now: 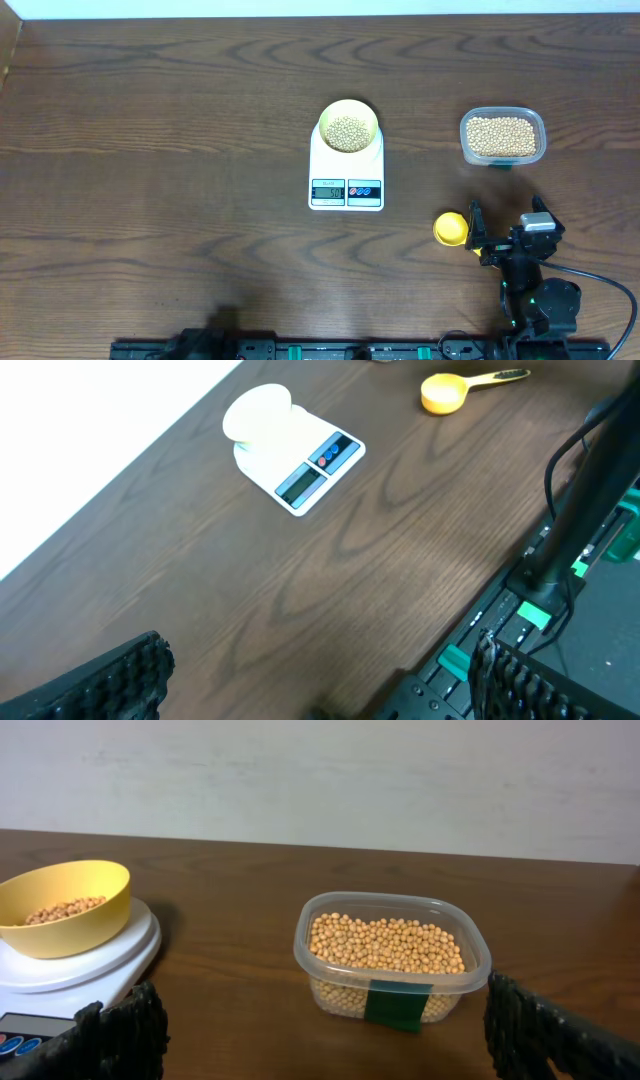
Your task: Scoop item into bowl and weigh 50g on scale
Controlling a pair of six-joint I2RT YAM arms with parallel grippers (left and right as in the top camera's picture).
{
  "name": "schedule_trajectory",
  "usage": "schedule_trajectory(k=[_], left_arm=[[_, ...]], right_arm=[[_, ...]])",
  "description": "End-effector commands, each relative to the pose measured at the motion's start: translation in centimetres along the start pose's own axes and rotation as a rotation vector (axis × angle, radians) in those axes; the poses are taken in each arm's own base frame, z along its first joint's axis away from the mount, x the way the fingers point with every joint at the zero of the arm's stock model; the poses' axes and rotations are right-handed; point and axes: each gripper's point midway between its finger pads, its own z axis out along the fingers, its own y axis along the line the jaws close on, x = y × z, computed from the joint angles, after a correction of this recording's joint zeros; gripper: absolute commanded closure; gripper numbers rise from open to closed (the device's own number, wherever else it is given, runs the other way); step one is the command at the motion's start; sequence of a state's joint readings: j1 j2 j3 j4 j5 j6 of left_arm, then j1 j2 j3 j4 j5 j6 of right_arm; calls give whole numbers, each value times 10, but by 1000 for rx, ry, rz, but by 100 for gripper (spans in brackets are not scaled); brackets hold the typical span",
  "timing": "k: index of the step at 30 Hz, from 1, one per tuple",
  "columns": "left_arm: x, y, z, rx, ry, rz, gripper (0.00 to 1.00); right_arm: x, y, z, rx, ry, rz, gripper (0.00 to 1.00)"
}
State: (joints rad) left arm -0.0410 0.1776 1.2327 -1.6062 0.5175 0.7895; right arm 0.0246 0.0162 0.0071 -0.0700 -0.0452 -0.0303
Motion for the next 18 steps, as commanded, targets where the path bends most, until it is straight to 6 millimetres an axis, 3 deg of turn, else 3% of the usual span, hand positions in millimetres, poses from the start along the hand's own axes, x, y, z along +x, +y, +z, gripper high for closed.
schedule_trajectory(k=[1, 10, 18], left_arm=[[4, -5, -5, -29, -21, 14, 4], [11, -20, -17, -104, -106, 71, 4], [7, -11, -18, -145, -114, 88, 4]], right_arm=[[0, 1, -1, -1, -4, -9, 1], [-1, 1, -1, -1, -5, -9, 1], [-1, 1, -1, -1, -5, -9, 1]])
